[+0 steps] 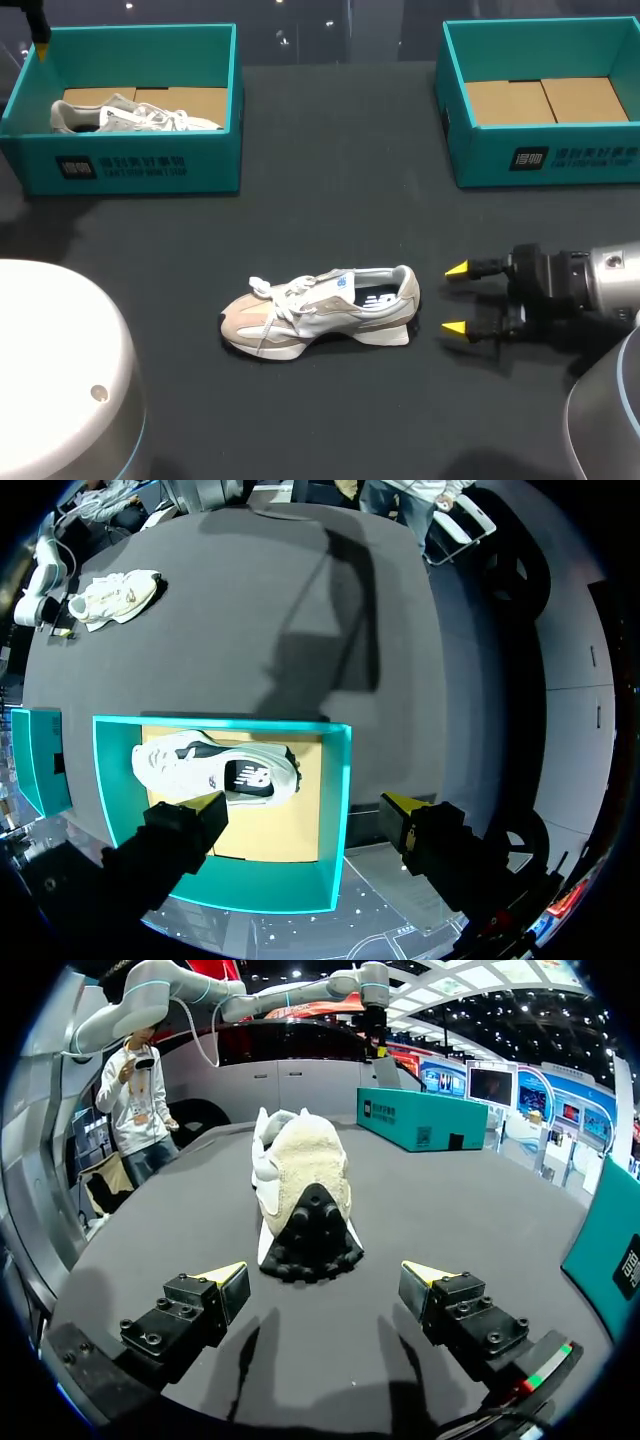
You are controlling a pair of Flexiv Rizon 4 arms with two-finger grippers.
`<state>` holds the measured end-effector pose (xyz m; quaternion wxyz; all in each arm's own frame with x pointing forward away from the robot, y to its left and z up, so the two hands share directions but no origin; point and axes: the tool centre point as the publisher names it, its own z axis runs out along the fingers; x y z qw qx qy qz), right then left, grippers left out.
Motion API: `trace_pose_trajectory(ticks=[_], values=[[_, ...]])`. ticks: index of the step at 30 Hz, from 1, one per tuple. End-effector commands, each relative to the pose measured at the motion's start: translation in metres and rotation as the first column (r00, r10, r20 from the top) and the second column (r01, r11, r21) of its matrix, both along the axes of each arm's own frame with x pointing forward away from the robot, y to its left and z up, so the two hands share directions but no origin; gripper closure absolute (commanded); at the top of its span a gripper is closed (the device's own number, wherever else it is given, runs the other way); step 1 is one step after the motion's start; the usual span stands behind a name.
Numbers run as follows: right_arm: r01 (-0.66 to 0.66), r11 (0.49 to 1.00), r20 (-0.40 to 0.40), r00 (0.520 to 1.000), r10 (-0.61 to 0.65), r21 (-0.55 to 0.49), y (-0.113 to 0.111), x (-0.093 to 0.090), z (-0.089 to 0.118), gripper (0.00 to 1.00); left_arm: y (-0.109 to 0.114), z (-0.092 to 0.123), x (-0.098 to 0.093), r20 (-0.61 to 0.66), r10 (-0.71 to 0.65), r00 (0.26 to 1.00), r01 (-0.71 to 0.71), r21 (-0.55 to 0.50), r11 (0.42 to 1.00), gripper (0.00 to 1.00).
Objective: Take the shoe out of the shoebox, open the shoe tongue, remove and reinsert the insole, then place the shoe into the shoebox
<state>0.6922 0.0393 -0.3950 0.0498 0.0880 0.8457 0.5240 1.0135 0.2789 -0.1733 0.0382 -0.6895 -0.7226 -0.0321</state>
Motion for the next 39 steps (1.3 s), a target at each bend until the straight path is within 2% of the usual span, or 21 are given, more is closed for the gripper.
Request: trace_pose_trajectory(ticks=[1, 23, 39], values=[[-0.012, 1.000, 0.003, 1.000, 0.012, 0.006, 0.007, 0.004, -0.003, 0.00, 0.000, 0.001, 0.000, 0.000, -0.001, 1.000, 0.001, 0.002, 1.000, 0.00], [-0.126, 0.990, 0.000, 0.992, 0.126, 0.066, 0.057, 0.008, -0.008, 0.00, 0.000, 0.001, 0.000, 0.000, -0.001, 1.000, 0.001, 0.002, 1.000, 0.00], [-0.145, 0.986, 0.007, 0.989, 0.145, 0.080, 0.079, 0.005, -0.011, 0.00, 0.000, 0.001, 0.000, 0.000, -0.001, 1.000, 0.001, 0.002, 1.000, 0.00]])
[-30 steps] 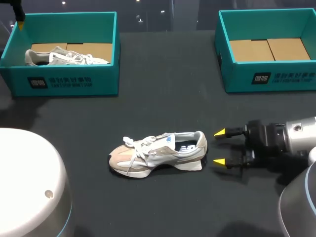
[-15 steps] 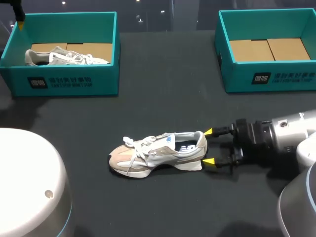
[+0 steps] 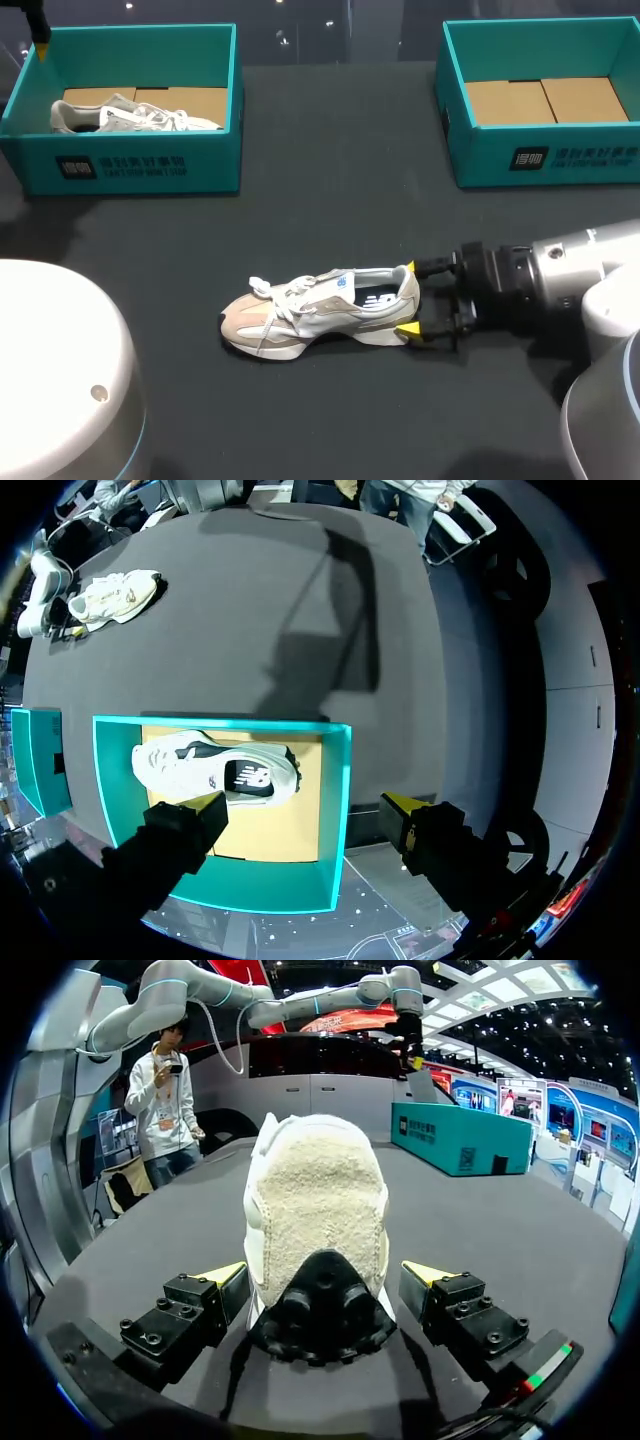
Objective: Take the shoe out of the shoebox, open the shoe tongue, remove and reinsert the insole, then place the shoe into the shoebox
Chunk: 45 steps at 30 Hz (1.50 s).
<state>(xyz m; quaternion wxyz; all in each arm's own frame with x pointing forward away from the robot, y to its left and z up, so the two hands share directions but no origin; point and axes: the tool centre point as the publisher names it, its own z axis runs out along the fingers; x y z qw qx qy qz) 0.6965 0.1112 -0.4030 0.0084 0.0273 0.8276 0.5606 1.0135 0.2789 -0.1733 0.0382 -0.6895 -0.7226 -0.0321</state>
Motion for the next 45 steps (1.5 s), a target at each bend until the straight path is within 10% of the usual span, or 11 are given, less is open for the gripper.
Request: trace_pose_trajectory(ticks=[1, 20, 21, 24, 25, 45], values=[[-0.001, 1.000, -0.001, 1.000, 0.001, 0.001, 0.009, 0.000, -0.003, 0.00, 0.000, 0.001, 0.000, 0.000, -0.001, 1.000, 0.001, 0.002, 1.000, 0.00], [-0.030, 1.000, -0.003, 1.000, 0.030, 0.000, 0.029, 0.001, -0.009, 0.00, 0.000, 0.001, 0.000, 0.000, -0.001, 1.000, 0.001, 0.002, 1.000, 0.00], [-0.032, 0.999, -0.003, 0.999, 0.032, -0.001, 0.030, 0.001, -0.009, 0.09, 0.000, 0.001, 0.000, 0.000, -0.001, 1.000, 0.001, 0.002, 1.000, 0.00], [-0.036, 0.999, -0.003, 0.999, 0.036, -0.001, 0.032, 0.001, -0.009, 0.93, 0.000, 0.001, 0.000, 0.000, -0.001, 1.000, 0.001, 0.002, 1.000, 0.00], [-0.037, 0.999, -0.002, 0.999, 0.037, 0.000, 0.032, 0.001, -0.009, 1.00, 0.000, 0.001, 0.000, 0.000, -0.001, 1.000, 0.001, 0.002, 1.000, 0.00], [0.010, 0.999, 0.005, 1.000, -0.010, -0.032, 0.012, 0.010, -0.007, 1.00, 0.000, 0.001, 0.000, 0.000, -0.001, 1.000, 0.001, 0.002, 1.000, 0.00]])
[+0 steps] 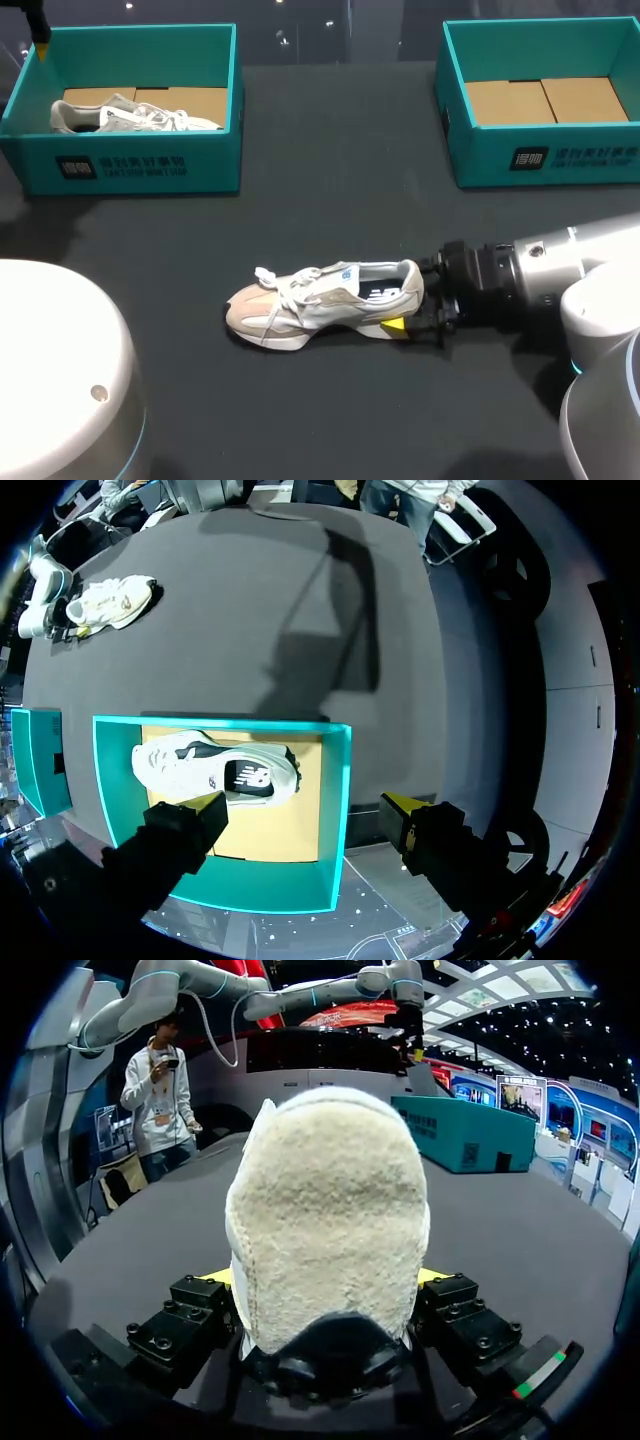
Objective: Take the shoe out of the shoebox, open the shoe tongue, remove and reinsert the insole, then place the shoe into the shoebox
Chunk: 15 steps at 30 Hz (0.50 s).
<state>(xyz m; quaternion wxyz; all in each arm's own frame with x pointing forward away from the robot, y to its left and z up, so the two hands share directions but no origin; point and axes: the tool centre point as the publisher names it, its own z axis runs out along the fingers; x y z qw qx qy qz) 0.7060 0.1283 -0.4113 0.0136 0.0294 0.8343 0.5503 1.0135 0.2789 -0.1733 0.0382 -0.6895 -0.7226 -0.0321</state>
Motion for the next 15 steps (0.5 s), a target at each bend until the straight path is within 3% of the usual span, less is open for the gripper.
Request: trace_pose_trajectory(ticks=[1, 15], values=[[-0.001, 1.000, -0.001, 1.000, 0.001, -0.010, -0.0052, 0.0001, 0.0010, 1.00, 0.0004, 0.0007, -0.0004, 0.000, -0.001, 1.000, 0.001, 0.002, 1.000, 0.00], [-0.019, 1.000, -0.010, 1.000, 0.019, -0.015, -0.0102, -0.0004, 0.0019, 1.00, 0.0004, 0.0007, -0.0004, 0.000, -0.001, 1.000, 0.001, 0.002, 1.000, 0.00]])
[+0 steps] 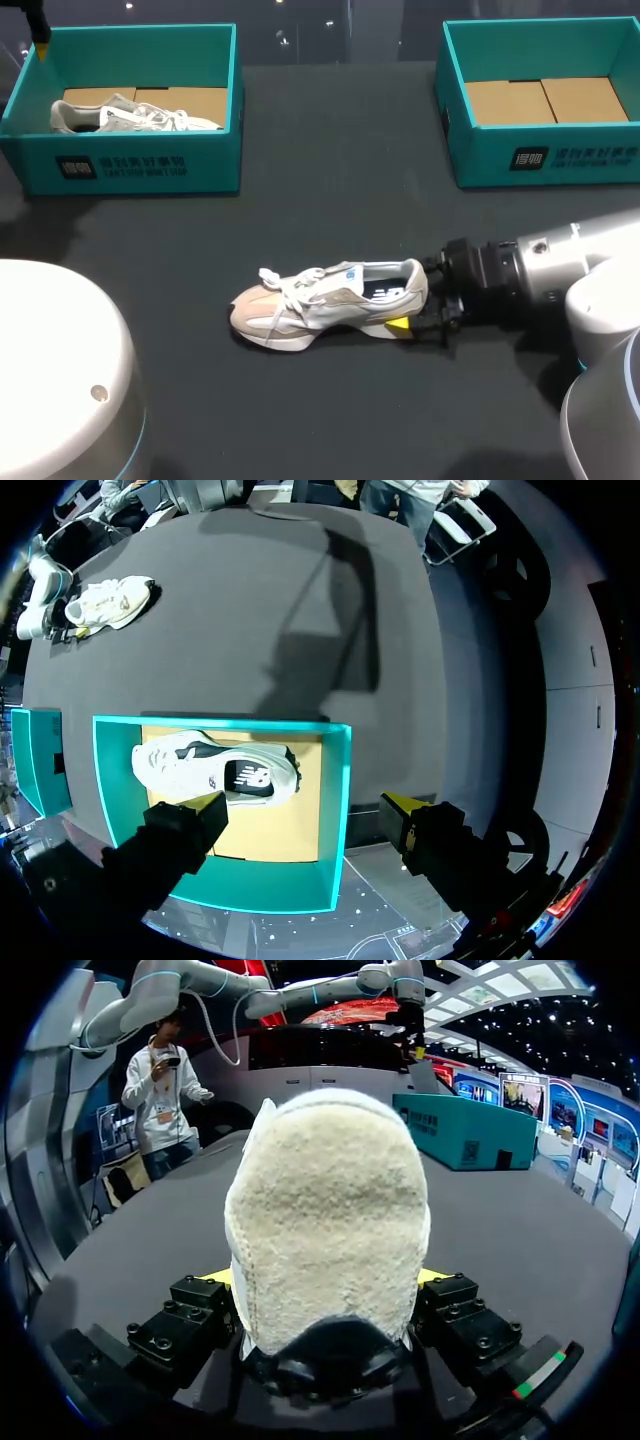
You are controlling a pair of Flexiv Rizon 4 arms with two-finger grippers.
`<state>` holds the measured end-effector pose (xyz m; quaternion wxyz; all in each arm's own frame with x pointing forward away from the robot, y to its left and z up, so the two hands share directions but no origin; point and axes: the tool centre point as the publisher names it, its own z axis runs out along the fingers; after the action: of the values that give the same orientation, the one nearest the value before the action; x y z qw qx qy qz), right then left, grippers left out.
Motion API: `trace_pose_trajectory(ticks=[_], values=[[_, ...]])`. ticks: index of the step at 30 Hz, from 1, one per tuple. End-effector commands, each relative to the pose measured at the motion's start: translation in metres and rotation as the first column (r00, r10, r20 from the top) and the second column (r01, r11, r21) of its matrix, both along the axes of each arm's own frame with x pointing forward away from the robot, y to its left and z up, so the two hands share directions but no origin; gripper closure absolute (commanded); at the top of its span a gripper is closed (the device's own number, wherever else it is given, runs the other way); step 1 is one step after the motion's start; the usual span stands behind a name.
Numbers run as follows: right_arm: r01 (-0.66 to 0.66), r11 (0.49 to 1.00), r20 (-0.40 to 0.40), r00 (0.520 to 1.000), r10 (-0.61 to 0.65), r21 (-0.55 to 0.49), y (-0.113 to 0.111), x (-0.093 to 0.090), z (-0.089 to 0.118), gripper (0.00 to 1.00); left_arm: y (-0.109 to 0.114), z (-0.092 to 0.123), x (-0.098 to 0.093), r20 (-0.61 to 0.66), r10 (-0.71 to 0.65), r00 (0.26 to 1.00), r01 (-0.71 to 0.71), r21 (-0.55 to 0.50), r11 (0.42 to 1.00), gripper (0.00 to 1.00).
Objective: Take the shoe out of the shoebox, open the shoe tongue, remove and reinsert the insole, then place the shoe into the shoebox
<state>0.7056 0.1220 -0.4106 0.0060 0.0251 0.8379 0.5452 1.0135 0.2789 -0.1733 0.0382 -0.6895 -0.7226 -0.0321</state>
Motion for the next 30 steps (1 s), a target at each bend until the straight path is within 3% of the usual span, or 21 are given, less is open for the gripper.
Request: trace_pose_trajectory(ticks=[1, 8, 12, 15, 17, 22, 30], values=[[-0.003, 1.000, -0.002, 1.000, 0.003, -0.003, -0.004, 0.000, 0.001, 1.00, 0.000, 0.001, 0.000, 0.000, -0.001, 1.000, 0.001, 0.002, 1.000, 0.00], [-0.003, 1.000, -0.002, 1.000, 0.003, -0.003, -0.004, 0.000, 0.001, 1.00, 0.000, 0.001, 0.000, 0.000, -0.001, 1.000, 0.001, 0.002, 1.000, 0.00], [-0.003, 1.000, -0.002, 1.000, 0.003, -0.003, -0.004, 0.000, 0.001, 1.00, -0.028, 0.012, -0.018, 0.079, 0.220, 0.972, -0.219, -0.019, 0.976, 0.00], [-0.003, 1.000, -0.002, 1.000, 0.003, -0.003, -0.004, 0.000, 0.001, 1.00, -0.050, 0.015, -0.032, 0.040, 0.449, 0.893, -0.447, -0.048, 0.893, 0.00], [-0.003, 1.000, -0.002, 1.000, 0.003, -0.003, -0.004, 0.000, 0.001, 1.00, -0.066, 0.015, -0.045, 0.041, 0.561, 0.827, -0.561, -0.014, 0.827, 0.00], [-0.003, 1.000, -0.002, 1.000, 0.003, -0.003, -0.004, 0.000, 0.001, 1.00, -0.092, 0.016, -0.064, 0.012, 0.812, 0.583, -0.812, 0.009, 0.583, 0.00], [-0.003, 1.000, -0.002, 1.000, 0.003, -0.003, -0.004, 0.000, 0.001, 1.00, -0.094, 0.019, -0.068, 0.052, 0.820, 0.570, -0.821, -0.007, 0.571, 0.00]])
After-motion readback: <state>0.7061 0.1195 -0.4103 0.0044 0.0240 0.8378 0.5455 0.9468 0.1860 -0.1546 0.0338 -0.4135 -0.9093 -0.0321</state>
